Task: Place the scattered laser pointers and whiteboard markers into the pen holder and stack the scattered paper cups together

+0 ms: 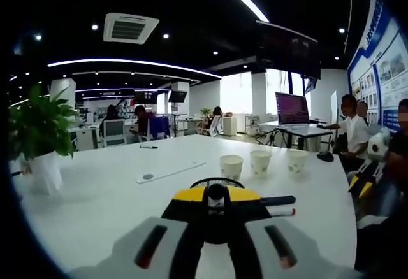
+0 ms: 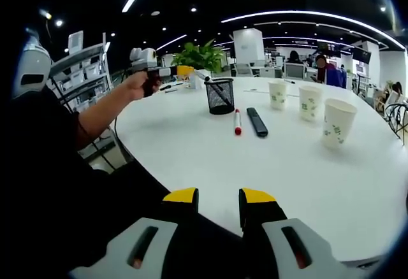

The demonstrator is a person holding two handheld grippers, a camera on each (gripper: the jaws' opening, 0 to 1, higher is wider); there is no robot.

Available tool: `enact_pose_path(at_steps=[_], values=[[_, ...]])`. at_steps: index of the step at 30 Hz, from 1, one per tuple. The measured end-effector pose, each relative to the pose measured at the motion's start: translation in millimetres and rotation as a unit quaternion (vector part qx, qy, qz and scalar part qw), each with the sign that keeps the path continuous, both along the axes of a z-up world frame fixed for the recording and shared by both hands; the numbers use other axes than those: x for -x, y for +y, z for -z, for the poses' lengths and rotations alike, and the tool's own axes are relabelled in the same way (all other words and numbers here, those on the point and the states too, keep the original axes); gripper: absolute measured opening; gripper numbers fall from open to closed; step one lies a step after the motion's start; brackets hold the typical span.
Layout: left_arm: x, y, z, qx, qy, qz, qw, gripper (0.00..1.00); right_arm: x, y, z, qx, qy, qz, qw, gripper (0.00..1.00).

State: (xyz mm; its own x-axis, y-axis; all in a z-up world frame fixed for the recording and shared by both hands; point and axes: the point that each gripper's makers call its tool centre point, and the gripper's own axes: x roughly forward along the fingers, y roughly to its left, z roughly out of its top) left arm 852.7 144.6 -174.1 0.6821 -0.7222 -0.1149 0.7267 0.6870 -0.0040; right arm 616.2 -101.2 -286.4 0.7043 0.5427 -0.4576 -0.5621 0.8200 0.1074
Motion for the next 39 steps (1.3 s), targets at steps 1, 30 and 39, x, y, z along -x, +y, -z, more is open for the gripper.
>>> enact_pose_path(at_steps=[1, 30, 39], values=[[0.1, 0, -0.1, 0.000, 0.000, 0.000, 1.0000, 0.13, 0, 0, 0.0, 0.000, 0.000, 0.000, 1.0000, 0.28], [-5.0, 0, -4.7, -0.004, -0.002, -0.014, 0.9999, 0.23, 0, 2, 3.4, -0.003, 0.003, -0.001, 1.0000, 0.28], [3.2, 1, 14.3, -0.007, 0.032, 0.002, 0.9995, 0.27, -1, 4, 1.7, -0.001, 0.003, -0.002, 1.0000, 0.28]])
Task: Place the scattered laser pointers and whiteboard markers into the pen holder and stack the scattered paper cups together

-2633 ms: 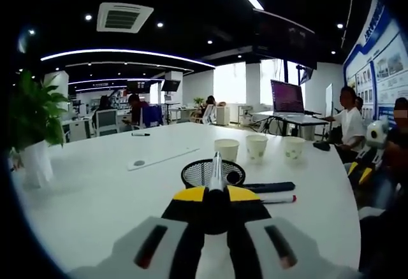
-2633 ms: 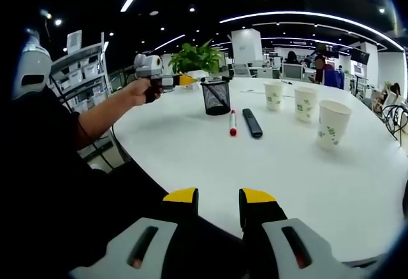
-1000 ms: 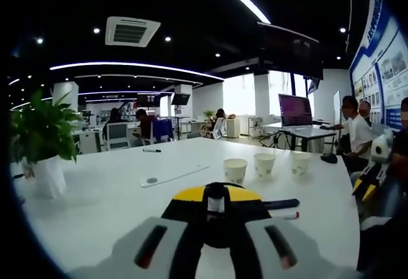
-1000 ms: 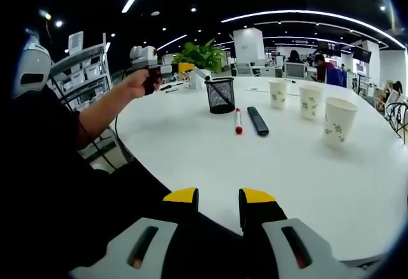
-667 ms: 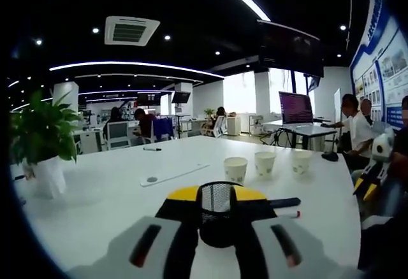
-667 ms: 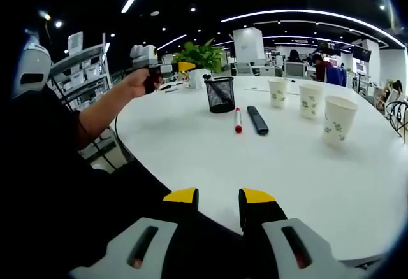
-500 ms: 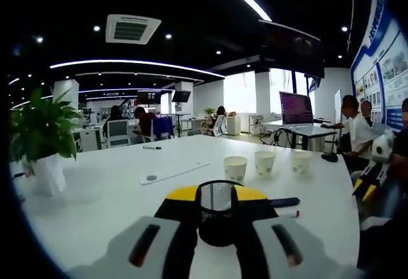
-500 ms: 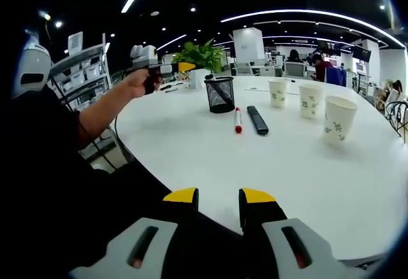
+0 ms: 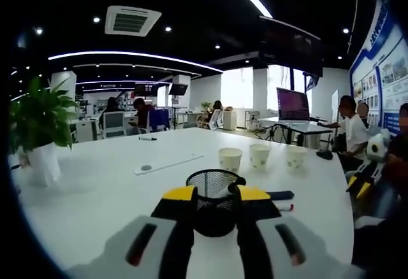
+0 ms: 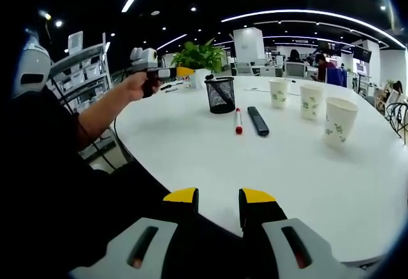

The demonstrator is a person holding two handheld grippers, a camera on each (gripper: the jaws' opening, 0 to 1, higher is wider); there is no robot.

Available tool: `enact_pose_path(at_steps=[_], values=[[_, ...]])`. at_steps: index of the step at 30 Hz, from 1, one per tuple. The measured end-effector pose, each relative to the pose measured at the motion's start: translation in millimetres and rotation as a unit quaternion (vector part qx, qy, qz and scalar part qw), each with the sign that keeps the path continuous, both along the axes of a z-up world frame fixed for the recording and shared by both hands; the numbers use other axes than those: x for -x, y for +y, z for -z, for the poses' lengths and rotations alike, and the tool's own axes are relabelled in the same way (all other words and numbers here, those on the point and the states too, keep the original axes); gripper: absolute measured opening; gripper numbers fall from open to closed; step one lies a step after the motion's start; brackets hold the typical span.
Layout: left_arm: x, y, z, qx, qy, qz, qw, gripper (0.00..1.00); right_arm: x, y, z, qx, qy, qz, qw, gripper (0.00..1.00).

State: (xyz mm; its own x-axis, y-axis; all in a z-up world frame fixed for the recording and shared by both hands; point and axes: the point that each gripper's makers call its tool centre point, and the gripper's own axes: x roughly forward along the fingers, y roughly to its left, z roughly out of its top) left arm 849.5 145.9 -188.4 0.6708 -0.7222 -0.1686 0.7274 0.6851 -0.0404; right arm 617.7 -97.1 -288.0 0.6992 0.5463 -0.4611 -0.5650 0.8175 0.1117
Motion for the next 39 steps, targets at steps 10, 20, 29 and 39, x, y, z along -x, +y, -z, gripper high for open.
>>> enact_pose_path(at_steps=[10, 20, 29, 39], values=[[7.8, 8, 14.6, -0.004, 0.017, 0.006, 0.9998, 0.29, -4, 3, -4.8, 0.004, -0.004, 0.000, 1.0000, 0.29], [21.3, 12, 31.2, -0.012, 0.037, 0.016, 0.9991, 0.33, -8, 5, -9.5, 0.005, -0.012, 0.002, 0.9999, 0.29], [32.0, 18, 37.8, -0.011, 0.047, 0.017, 0.9987, 0.34, -11, 2, -13.2, 0.012, -0.015, 0.009, 0.9998, 0.31], [43.7, 34, 40.7, -0.010, 0.052, 0.008, 0.9986, 0.34, -15, 3, -12.1, 0.020, -0.012, 0.008, 0.9997, 0.31]])
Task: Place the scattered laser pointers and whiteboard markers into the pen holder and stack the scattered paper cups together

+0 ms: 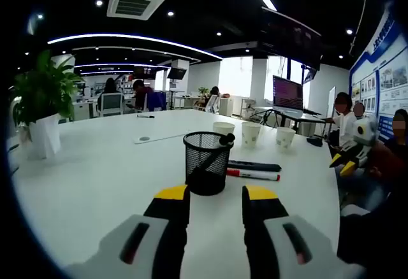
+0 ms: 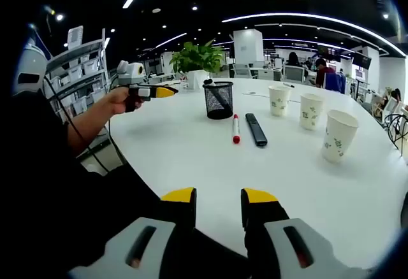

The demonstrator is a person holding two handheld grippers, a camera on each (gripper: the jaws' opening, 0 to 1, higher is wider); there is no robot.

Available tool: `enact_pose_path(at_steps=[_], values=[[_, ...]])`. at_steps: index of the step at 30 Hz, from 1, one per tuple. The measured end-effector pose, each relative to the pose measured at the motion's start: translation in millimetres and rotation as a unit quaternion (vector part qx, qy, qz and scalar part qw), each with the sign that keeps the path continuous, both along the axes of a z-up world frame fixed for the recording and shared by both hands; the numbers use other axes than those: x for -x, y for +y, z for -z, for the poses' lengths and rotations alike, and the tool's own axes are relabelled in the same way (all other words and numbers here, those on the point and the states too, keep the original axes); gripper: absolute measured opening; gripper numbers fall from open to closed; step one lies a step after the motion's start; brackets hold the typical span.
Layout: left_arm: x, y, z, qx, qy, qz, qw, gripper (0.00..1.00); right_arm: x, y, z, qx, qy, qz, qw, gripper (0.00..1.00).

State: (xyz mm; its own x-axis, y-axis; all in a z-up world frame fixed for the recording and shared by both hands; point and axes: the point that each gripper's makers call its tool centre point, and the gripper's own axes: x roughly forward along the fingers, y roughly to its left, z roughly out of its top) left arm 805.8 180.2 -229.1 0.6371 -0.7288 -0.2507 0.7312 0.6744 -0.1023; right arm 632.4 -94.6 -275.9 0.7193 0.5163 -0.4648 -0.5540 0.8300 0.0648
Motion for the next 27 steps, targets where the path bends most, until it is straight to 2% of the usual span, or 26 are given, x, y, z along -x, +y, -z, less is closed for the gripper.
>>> enact_pose_path(at_steps=[6, 13, 22, 27], values=[[4.0, 9, 0.0, 0.011, 0.003, -0.010, 0.9999, 0.35, -2, -1, -0.8, 0.000, -0.001, 0.004, 1.0000, 0.32], [8.3, 18, 9.0, 0.016, 0.015, -0.018, 0.9996, 0.36, -4, 0, -1.9, -0.004, -0.006, 0.004, 1.0000, 0.32], [21.6, 22, 12.7, 0.019, 0.023, -0.017, 0.9994, 0.38, -6, 0, -5.4, -0.014, -0.014, 0.006, 0.9998, 0.31], [29.1, 20, 11.3, 0.009, 0.018, -0.011, 0.9997, 0.39, -7, 2, -3.7, -0.019, -0.013, 0.006, 0.9997, 0.31]])
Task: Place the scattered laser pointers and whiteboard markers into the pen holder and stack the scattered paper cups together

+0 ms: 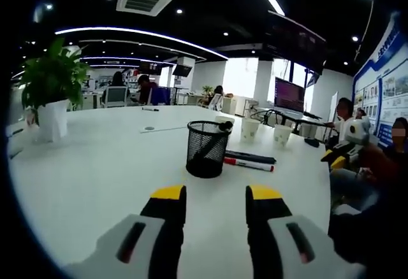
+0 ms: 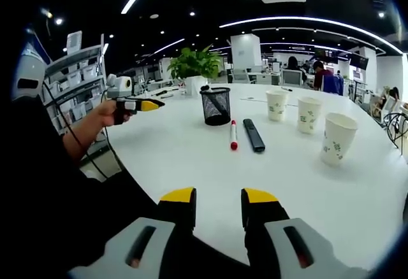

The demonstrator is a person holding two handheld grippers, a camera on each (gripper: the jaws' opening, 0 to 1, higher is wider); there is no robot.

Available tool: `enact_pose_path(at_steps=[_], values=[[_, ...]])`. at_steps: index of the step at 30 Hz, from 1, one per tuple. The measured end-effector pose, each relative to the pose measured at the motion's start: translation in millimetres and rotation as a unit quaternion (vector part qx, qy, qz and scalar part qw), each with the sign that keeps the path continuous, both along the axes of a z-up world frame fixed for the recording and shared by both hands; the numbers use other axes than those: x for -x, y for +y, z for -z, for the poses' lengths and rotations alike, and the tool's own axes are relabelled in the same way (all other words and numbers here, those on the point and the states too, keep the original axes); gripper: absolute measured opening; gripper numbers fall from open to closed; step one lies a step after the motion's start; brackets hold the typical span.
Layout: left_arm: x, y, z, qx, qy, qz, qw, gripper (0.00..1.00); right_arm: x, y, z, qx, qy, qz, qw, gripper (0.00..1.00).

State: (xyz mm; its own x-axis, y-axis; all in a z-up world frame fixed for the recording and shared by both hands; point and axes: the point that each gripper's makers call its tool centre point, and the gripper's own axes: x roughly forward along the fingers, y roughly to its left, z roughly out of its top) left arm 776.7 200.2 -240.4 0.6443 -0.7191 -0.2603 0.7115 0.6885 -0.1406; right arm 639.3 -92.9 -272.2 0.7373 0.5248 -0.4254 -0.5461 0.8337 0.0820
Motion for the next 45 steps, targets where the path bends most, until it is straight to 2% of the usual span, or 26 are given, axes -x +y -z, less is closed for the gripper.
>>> enact_pose_path(at_steps=[6, 17, 29, 45], values=[[9.9, 1, 3.4, -0.006, 0.000, 0.002, 1.0000, 0.40, -1, 3, -2.8, -0.013, -0.008, 0.000, 0.9999, 0.31], [25.7, 11, 9.3, -0.011, 0.008, -0.001, 0.9999, 0.41, -4, 0, -3.3, -0.013, -0.011, 0.008, 0.9998, 0.31], [40.1, 15, 25.9, -0.022, 0.023, -0.002, 0.9995, 0.41, -12, -6, -4.3, -0.020, -0.023, 0.020, 0.9994, 0.29], [54.9, 17, 17.2, -0.016, 0.017, -0.001, 0.9997, 0.41, -16, -22, -10.5, -0.030, -0.039, 0.058, 0.9971, 0.32]])
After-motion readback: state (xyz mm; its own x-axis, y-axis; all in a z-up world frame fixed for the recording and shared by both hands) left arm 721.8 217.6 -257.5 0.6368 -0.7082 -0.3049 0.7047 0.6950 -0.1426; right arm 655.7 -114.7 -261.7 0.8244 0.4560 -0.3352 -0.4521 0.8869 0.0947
